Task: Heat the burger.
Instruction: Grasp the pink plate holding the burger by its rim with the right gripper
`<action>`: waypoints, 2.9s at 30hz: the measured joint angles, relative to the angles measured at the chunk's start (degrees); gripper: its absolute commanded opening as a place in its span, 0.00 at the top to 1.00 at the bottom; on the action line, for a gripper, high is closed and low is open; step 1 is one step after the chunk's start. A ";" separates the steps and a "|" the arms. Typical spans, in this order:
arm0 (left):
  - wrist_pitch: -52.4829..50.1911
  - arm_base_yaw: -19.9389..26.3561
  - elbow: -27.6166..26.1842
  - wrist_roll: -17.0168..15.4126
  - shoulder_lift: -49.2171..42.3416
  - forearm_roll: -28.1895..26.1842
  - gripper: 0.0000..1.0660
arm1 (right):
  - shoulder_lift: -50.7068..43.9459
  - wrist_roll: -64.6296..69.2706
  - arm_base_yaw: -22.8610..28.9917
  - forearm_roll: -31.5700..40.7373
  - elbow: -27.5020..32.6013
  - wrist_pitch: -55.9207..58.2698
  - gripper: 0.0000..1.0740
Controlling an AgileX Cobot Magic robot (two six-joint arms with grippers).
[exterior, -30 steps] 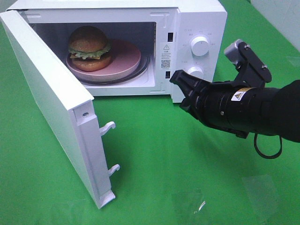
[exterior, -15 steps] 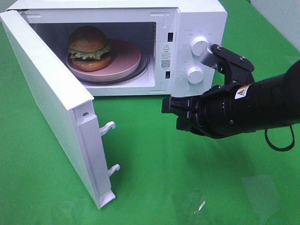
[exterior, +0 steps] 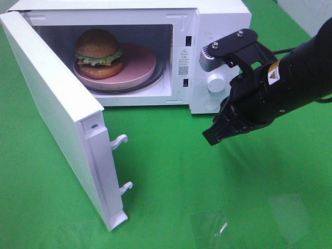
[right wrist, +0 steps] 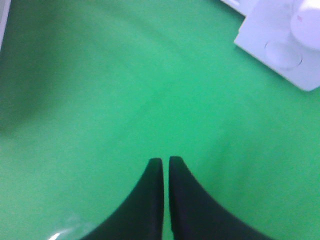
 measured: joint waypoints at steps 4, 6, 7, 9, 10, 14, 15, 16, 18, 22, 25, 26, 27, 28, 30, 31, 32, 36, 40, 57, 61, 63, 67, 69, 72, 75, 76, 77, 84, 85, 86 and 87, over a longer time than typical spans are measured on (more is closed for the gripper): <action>0.00 0.00 0.00 0.00 0.00 0.00 0.05 | 0.00 -12.32 0.00 -0.63 -1.66 0.40 0.95; 0.00 0.00 0.00 0.00 0.00 0.00 0.05 | 0.00 -17.76 0.00 -0.69 -2.35 0.57 0.94; 0.00 0.00 0.00 0.00 0.00 0.00 0.05 | 0.00 -23.09 0.00 -0.80 -3.04 1.38 0.93; 0.00 0.00 0.00 0.00 0.00 0.00 0.05 | 0.00 -27.27 0.00 -0.86 -3.50 1.89 0.93; 0.00 0.00 0.00 0.00 0.00 0.00 0.05 | 0.00 -27.27 0.00 -0.86 -3.50 1.89 0.93; 0.00 0.00 0.00 0.00 0.00 0.00 0.05 | 0.00 -33.00 0.00 -1.20 -4.24 2.92 0.90; 0.00 0.00 0.00 0.00 0.00 0.00 0.05 | -0.06 -36.50 0.00 -1.55 -4.41 2.92 0.86; 0.00 0.00 0.00 0.00 0.00 0.00 0.05 | -0.06 -36.50 0.00 -1.55 -4.41 2.92 0.86; 0.00 0.00 0.00 0.00 0.00 0.00 0.05 | -0.06 -44.00 0.00 -1.95 -4.41 2.98 0.73; 0.00 0.00 0.00 0.00 0.00 0.00 0.05 | -0.06 -50.82 0.00 -2.35 -4.41 2.98 0.59; 0.00 0.00 0.00 0.00 0.00 0.00 0.05 | -0.06 -52.88 0.00 -2.58 -4.41 2.98 0.49; 0.00 0.00 0.00 0.00 0.00 0.00 0.05 | -0.06 -55.46 0.00 -3.44 -4.41 2.58 0.37; 0.00 0.00 0.00 0.00 0.00 0.00 0.05 | -0.06 -55.46 0.00 -3.44 -4.41 2.58 0.37; 0.00 0.00 0.00 0.00 0.00 0.00 0.05 | -0.06 -56.32 0.00 -4.24 -4.41 1.55 0.26; 0.00 0.00 0.00 0.00 0.00 0.00 0.05 | -0.06 -56.55 0.00 -5.16 -4.47 0.74 0.16; 0.00 0.00 0.00 0.00 0.00 0.00 0.05 | -0.06 -56.55 0.00 -5.73 -4.53 0.63 0.13; 0.00 0.00 0.00 0.00 0.00 0.00 0.05 | -0.06 -56.55 0.00 -5.73 -4.53 0.63 0.13; 0.00 0.00 0.00 0.00 0.00 0.00 0.05 | -0.06 -56.95 0.00 -7.56 -4.58 -0.29 0.10; 0.00 0.00 0.00 0.00 0.00 0.00 0.05 | -0.06 -56.78 0.06 -9.74 -4.58 -0.92 0.11; 0.00 0.00 0.00 0.00 0.00 0.00 0.05 | 11.29 -48.01 5.33 -20.11 -14.67 -1.95 0.13; 0.00 0.00 0.00 0.00 0.00 0.00 0.05 | 14.32 -48.07 5.33 -20.17 -16.73 -3.04 0.14; 0.00 0.00 0.00 0.00 0.00 0.00 0.05 | 15.70 -48.07 5.33 -20.23 -17.76 -3.50 0.14; 0.00 0.00 0.00 0.00 0.00 0.00 0.05 | 19.82 -48.13 5.33 -20.34 -22.17 -4.58 0.14; 0.00 0.00 0.00 0.00 0.00 0.00 0.05 | 21.54 -48.13 5.33 -20.34 -23.72 -4.81 0.15; 0.00 0.00 0.00 0.00 0.00 0.00 0.05 | 23.32 -48.13 5.33 -20.40 -25.32 -4.93 0.15; 0.00 0.00 0.00 0.00 0.00 0.00 0.05 | 27.04 -48.07 5.33 -20.40 -28.42 -5.21 0.15; 0.00 0.00 0.00 0.00 0.00 0.00 0.05 | 27.90 -48.07 5.33 -20.40 -29.16 -5.27 0.15; 0.00 0.00 0.00 0.00 0.00 0.00 0.05 | 27.90 -48.07 5.33 -20.40 -29.16 -5.27 0.15; 0.00 0.00 0.00 0.00 0.00 0.00 0.05 | 33.06 -47.90 5.33 -20.34 -33.75 -5.90 0.15; 0.00 0.00 0.00 0.00 0.00 0.00 0.05 | 34.15 -47.44 5.33 -20.28 -35.01 -6.07 0.16; 0.00 0.00 0.00 0.00 0.00 0.00 0.05 | 34.15 -47.44 5.33 -20.28 -35.01 -6.07 0.16; 0.00 0.00 0.00 0.00 0.00 0.00 0.05 | 35.47 -46.98 5.33 -20.23 -36.44 -6.13 0.16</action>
